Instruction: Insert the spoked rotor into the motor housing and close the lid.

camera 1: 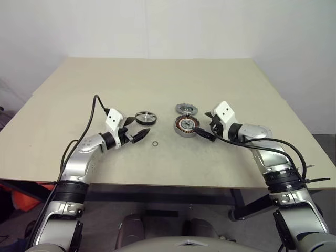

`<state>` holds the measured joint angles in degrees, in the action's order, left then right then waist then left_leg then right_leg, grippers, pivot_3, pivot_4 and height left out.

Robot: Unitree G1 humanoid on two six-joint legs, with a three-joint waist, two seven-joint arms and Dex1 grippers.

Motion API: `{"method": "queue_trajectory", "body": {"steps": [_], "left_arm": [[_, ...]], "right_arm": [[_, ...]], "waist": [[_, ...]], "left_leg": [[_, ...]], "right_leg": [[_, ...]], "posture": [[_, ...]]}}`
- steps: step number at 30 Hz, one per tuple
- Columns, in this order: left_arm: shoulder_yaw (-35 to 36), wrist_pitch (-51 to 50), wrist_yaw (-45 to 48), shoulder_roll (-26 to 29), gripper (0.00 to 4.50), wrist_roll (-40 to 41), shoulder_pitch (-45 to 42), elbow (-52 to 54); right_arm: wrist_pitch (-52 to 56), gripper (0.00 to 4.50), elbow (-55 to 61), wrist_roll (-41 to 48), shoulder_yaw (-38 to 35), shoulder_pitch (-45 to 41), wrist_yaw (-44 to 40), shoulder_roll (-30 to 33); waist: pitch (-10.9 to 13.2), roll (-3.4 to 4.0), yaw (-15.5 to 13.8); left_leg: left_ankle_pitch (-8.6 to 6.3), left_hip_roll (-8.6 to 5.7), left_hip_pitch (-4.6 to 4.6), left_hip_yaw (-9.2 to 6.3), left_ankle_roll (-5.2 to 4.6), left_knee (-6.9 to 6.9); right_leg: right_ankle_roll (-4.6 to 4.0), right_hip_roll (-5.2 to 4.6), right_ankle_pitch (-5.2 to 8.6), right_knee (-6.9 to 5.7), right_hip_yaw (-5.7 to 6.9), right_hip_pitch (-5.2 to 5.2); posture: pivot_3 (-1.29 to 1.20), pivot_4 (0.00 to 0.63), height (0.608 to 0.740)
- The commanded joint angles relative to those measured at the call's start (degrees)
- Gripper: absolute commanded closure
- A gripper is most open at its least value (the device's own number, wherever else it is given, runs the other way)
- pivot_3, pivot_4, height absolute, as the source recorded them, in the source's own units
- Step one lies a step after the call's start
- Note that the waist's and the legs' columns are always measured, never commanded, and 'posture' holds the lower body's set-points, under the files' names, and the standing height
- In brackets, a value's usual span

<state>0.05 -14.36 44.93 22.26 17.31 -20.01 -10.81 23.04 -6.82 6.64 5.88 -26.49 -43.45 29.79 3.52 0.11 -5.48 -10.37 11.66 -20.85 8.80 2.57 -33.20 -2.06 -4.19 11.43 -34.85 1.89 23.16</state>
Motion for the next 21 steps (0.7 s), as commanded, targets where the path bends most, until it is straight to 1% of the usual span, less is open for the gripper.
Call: {"method": "queue_trajectory", "body": {"steps": [1,21], "left_arm": [[0.23,0.37,0.04,0.08,0.04,-0.01,-0.58,1.15],[0.3,-0.41,-0.39,0.52,0.04,0.14,0.04,2.54]], "right_arm": [[-0.96,0.0,2.47,-0.19,-0.45,-1.64,0.28,0.23],[-1.11,0.0,1.86,-0.55,-0.18,-2.11,0.35,-0.08]], "waist": [[0.0,0.0,0.0],[0.0,0.0,0.0]], "left_leg": [[0.0,0.0,0.0,0.0,0.0,0.0],[0.01,0.0,0.0,0.0,0.02,0.0]], "right_leg": [[0.0,0.0,0.0,0.0,0.0,0.0],[0.0,0.0,0.0,0.0,0.0,0.0]], "posture": [[0.0,0.0,0.74],[0.0,0.0,0.74]]}}
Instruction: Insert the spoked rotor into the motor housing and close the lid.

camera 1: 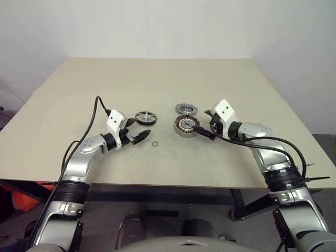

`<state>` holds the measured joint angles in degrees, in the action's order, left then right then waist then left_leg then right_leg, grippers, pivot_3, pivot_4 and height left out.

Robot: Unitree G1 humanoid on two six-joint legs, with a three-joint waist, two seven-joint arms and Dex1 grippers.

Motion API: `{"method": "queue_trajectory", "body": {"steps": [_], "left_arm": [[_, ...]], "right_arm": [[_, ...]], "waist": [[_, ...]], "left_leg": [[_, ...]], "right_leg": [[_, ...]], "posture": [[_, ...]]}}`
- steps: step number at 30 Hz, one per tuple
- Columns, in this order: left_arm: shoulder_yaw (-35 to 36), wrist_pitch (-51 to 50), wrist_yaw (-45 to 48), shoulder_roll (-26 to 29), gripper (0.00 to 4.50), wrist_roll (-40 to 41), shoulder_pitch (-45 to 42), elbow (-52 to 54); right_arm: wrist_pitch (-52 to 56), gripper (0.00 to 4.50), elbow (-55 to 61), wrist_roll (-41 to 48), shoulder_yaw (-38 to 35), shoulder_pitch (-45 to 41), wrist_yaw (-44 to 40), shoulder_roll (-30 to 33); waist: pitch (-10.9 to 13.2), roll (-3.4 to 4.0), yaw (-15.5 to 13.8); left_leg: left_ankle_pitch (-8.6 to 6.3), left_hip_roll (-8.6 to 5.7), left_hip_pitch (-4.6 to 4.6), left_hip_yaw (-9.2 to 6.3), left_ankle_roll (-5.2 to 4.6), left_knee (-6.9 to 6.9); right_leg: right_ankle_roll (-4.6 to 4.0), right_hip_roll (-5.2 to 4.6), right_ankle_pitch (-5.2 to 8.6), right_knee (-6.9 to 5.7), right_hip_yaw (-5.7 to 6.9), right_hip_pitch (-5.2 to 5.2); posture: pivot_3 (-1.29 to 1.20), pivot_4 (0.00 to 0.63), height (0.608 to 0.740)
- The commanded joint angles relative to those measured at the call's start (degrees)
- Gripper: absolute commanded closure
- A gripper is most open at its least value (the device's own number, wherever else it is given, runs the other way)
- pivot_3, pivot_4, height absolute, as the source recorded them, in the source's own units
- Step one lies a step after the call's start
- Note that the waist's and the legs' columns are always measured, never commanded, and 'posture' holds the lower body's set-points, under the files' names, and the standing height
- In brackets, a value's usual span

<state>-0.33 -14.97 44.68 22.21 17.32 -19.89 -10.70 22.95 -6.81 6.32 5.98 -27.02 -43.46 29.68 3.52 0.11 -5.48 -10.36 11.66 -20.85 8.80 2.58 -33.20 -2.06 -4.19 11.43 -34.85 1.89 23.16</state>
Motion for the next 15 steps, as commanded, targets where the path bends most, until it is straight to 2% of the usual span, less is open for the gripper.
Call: {"method": "queue_trajectory", "body": {"steps": [1,15], "left_arm": [[0.66,0.19,-0.15,0.59,0.04,0.11,0.07,2.57],[0.87,0.09,-0.43,0.78,0.04,0.03,-0.31,2.68]], "right_arm": [[-1.04,0.0,1.87,-0.19,-0.39,-1.52,0.32,0.08],[-0.92,0.0,1.98,-0.65,0.33,-1.65,0.08,-0.59]], "waist": [[0.0,0.0,0.0],[0.0,0.0,0.0]], "left_leg": [[0.0,0.0,0.0,0.0,0.0,0.0],[0.0,0.0,0.0,0.0,0.0,0.0]], "right_leg": [[0.0,0.0,0.0,0.0,0.0,0.0],[0.0,0.0,0.0,0.0,0.0,0.0]], "posture": [[0.0,0.0,0.74],[0.0,0.0,0.74]]}}
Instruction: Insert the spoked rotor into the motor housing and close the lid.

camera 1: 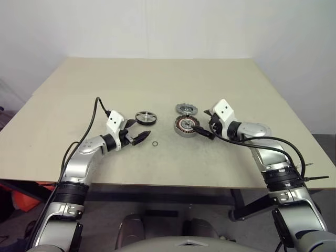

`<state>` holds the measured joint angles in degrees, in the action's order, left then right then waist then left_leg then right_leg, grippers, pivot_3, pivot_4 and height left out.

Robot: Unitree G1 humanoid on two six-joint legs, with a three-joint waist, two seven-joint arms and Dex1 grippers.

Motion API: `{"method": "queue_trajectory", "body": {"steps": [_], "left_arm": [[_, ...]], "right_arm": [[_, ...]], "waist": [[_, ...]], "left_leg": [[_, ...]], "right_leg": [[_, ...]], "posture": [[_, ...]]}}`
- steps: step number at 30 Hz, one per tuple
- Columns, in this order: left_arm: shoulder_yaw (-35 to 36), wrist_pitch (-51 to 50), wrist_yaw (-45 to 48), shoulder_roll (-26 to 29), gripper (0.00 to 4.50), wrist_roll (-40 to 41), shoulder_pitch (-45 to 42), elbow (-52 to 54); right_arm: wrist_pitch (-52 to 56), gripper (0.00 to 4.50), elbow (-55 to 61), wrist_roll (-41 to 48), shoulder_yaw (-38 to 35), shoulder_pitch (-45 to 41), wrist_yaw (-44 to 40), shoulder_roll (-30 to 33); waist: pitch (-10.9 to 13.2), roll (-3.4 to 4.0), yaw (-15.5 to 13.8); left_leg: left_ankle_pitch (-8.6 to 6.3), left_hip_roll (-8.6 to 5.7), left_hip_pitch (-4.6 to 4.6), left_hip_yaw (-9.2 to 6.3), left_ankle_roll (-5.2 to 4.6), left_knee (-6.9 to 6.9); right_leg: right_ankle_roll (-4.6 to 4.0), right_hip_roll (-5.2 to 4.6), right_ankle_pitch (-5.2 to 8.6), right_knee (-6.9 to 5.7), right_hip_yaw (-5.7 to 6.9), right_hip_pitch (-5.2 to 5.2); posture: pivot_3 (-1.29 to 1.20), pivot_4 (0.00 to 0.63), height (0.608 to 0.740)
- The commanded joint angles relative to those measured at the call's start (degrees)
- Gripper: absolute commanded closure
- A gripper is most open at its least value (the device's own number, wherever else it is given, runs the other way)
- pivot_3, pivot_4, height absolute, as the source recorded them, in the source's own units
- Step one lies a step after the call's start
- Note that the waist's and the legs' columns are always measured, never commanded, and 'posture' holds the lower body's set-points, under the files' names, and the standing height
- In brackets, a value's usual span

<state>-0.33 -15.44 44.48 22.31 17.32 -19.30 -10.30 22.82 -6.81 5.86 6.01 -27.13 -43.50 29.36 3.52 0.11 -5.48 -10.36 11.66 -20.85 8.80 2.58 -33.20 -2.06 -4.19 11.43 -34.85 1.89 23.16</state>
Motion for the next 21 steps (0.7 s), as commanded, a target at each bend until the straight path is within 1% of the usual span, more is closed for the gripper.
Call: {"method": "queue_trajectory", "body": {"steps": [1,8,17,21], "left_arm": [[0.95,0.71,-0.34,0.71,0.04,-0.04,-0.93,2.27],[0.75,2.43,-0.27,1.96,0.04,-1.75,0.81,0.74],[4.53,5.5,-0.3,6.39,0.04,-2.43,2.3,-3.43],[5.72,6.46,-0.27,7.67,0.04,-2.49,2.31,-4.47]], "right_arm": [[-0.62,0.0,2.23,-0.4,0.79,-1.59,0.38,-0.82],[2.21,0.0,6.21,0.11,3.72,-0.63,2.42,-6.85],[2.82,0.0,6.24,-0.47,7.5,-2.59,4.05,-12.51],[3.57,0.0,6.2,-0.67,11.24,-3.07,3.33,-15.71]], "waist": [[0.0,0.0,0.03],[0.0,0.0,0.09],[0.0,0.0,0.12],[-0.01,-0.01,0.15]], "left_leg": [[0.0,0.0,0.0,0.0,0.0,0.0],[0.0,0.01,0.02,0.0,0.0,0.01],[0.02,0.01,0.03,-0.02,0.04,0.0],[0.03,0.03,0.05,-0.03,0.05,0.01]], "right_leg": [[0.0,0.0,0.0,0.0,0.0,0.0],[0.0,0.01,0.0,-0.02,0.0,0.01],[0.01,0.01,0.0,-0.03,0.0,0.0],[0.01,0.01,0.0,-0.04,0.0,0.0]], "posture": [[0.0,0.0,0.74],[0.0,0.0,0.74],[0.0,0.0,0.74],[0.0,0.0,0.74]]}}
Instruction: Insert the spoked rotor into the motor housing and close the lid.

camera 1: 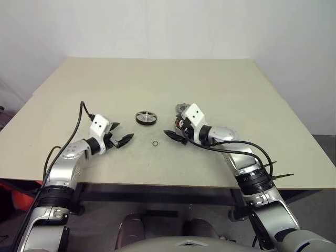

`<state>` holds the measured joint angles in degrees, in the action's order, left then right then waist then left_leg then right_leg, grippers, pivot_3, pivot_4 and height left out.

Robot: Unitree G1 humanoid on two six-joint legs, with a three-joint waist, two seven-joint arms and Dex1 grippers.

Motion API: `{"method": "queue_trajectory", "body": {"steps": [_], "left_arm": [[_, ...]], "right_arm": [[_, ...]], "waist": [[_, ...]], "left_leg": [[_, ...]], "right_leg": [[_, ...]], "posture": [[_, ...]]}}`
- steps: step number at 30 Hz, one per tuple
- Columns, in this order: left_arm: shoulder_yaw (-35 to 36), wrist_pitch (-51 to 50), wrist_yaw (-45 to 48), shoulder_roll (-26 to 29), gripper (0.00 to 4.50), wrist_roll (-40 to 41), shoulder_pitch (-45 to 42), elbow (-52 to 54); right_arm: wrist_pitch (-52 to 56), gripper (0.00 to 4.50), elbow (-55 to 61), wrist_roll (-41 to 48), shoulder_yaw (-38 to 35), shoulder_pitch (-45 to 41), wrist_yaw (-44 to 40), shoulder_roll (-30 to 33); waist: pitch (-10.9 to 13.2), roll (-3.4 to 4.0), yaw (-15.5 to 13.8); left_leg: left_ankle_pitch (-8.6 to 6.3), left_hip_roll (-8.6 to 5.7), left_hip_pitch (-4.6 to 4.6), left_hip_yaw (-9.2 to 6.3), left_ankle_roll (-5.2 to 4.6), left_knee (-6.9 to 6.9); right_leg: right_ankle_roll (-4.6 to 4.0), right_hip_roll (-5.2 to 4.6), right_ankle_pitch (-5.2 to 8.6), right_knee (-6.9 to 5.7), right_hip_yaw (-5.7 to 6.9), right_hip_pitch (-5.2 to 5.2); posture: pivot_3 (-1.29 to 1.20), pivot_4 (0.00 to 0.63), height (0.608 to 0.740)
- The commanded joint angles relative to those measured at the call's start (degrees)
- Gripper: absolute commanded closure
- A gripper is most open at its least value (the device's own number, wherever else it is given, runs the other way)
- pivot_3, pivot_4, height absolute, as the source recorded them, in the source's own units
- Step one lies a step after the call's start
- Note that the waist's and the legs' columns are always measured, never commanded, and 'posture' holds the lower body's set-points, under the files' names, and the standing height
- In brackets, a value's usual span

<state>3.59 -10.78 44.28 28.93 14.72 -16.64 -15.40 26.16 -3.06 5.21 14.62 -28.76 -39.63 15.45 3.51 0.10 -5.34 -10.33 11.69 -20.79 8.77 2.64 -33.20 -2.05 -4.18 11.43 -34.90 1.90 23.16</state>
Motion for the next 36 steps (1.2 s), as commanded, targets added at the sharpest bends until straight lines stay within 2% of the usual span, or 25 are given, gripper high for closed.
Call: {"method": "queue_trajectory", "body": {"steps": [1,5,10,14,18,20,23,31,36], "left_arm": [[2.01,1.82,-0.06,1.12,0.04,0.2,-0.24,0.7],[1.95,1.85,-0.59,0.67,0.04,-0.07,0.56,1.68],[1.44,1.5,-0.95,0.34,0.04,-0.16,1.11,2.66],[1.48,1.5,-1.27,0.53,0.04,-0.47,1.3,2.79],[1.55,1.45,-1.13,0.74,0.04,-0.54,1.17,2.79],[1.67,1.4,-1.06,0.88,0.04,-0.52,1.05,2.78],[1.7,1.51,-1.15,0.82,0.04,-0.6,1.11,2.78],[1.13,2.04,-1.45,-0.24,0.04,-0.91,1.05,2.15],[0.75,2.32,-1.3,-1.02,0.04,-1.32,0.32,1.3]], "right_arm": [[0.65,0.0,2.68,0.18,3.54,-1.26,-1.02,-2.43],[1.92,0.0,0.55,1.66,5.0,-0.54,-3.27,-3.81],[-1.76,0.0,-5.88,-1.53,6.24,-1.81,-3.02,-3.34],[-0.63,0.0,-8.88,2.1,2.46,-2.43,-4.27,-4.36],[-4.02,0.0,-14.48,-0.63,2.93,-3.11,-3.18,-4.11],[-3.45,0.0,-13.53,1.73,-0.03,-4.13,-2.91,-4.4],[-2.78,0.0,-10.96,2.63,-3.4,-6.1,-2.48,-1.84],[-3.53,0.0,-5.24,0.38,-4.15,-6.91,-6.08,9.82],[-5.51,0.0,-9.66,-0.59,-3.99,-8.4,-7.1,11.35]], "waist": [[0.0,0.0,0.02],[0.0,0.0,-0.07],[-0.02,-0.08,-0.05],[-0.02,-0.08,0.02],[-0.03,-0.09,0.04],[-0.02,-0.08,0.01],[-0.02,-0.08,0.01],[-0.03,-0.1,-0.13],[-0.03,-0.1,0.12]], "left_leg": [[0.0,0.0,0.0,0.0,0.0,0.0],[-0.01,-0.03,-0.04,-0.01,-0.01,0.02],[-0.01,-0.02,-0.01,-0.04,-0.01,0.01],[-0.01,-0.01,0.03,-0.04,0.0,0.02],[-0.01,0.0,0.05,-0.04,-0.01,0.02],[0.0,-0.01,0.03,-0.03,0.0,0.02],[0.01,-0.01,-0.01,-0.03,0.02,0.01],[0.01,-0.02,0.13,-0.03,0.02,0.0],[0.0,0.02,0.15,-0.01,0.01,0.02]], "right_leg": [[0.0,0.0,0.0,0.0,0.0,0.0],[-0.01,-0.01,0.0,0.02,0.0,0.0],[0.0,-0.02,0.0,0.01,0.01,-0.03],[0.0,-0.01,0.0,-0.03,0.0,-0.03],[0.0,-0.01,0.0,-0.04,0.0,-0.04],[-0.01,-0.01,0.0,-0.04,0.0,-0.03],[-0.02,-0.01,-0.01,-0.04,0.0,0.0],[0.0,-0.01,0.0,-0.02,0.0,-0.18],[-0.01,0.04,0.0,-0.03,0.0,-0.13]], "posture": [[0.0,0.0,0.74],[0.0,0.0,0.74],[0.0,0.0,0.74],[0.0,0.0,0.74],[0.0,0.0,0.74],[0.0,0.0,0.74],[0.0,0.0,0.74],[0.0,0.0,0.74],[0.0,0.0,0.74]]}}
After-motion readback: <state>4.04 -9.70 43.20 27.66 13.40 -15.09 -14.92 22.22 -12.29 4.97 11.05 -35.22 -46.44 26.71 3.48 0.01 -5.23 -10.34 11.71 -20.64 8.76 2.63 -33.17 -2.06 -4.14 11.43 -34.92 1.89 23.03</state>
